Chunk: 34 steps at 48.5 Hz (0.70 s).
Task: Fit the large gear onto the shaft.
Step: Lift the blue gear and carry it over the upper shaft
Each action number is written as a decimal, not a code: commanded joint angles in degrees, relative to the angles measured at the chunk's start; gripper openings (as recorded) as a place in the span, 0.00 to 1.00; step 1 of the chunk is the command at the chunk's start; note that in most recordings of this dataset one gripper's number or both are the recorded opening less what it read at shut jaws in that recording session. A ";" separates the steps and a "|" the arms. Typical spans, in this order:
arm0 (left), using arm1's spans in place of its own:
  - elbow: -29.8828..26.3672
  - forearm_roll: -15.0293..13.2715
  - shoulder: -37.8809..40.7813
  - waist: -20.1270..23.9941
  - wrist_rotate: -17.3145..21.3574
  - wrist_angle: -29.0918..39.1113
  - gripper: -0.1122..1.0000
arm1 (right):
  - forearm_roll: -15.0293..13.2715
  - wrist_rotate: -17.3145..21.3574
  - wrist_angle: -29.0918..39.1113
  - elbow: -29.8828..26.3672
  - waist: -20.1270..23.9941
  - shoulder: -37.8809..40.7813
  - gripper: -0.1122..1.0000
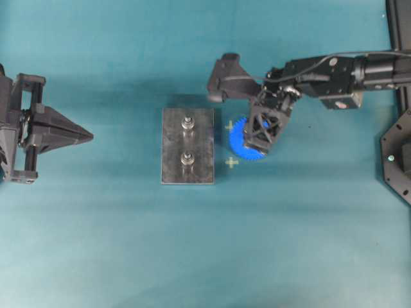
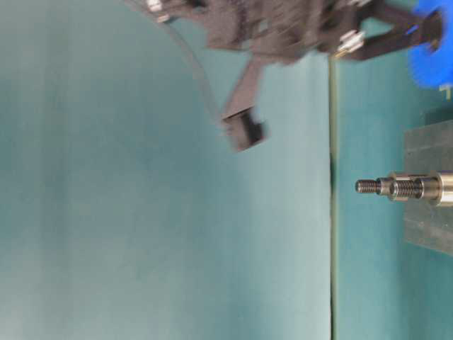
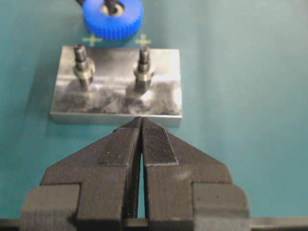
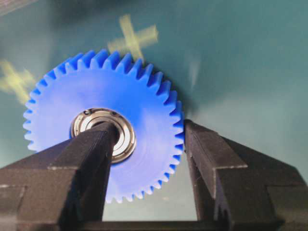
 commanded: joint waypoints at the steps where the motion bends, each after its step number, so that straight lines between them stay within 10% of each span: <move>1: -0.62 0.09 -0.35 -0.09 -0.09 -0.26 0.10 | 0.18 0.62 2.20 -3.69 0.09 -2.37 0.54; 34: 0.79 0.09 -2.29 -0.09 -1.49 -0.26 0.10 | 0.26 -0.18 12.83 -28.30 0.26 7.03 0.54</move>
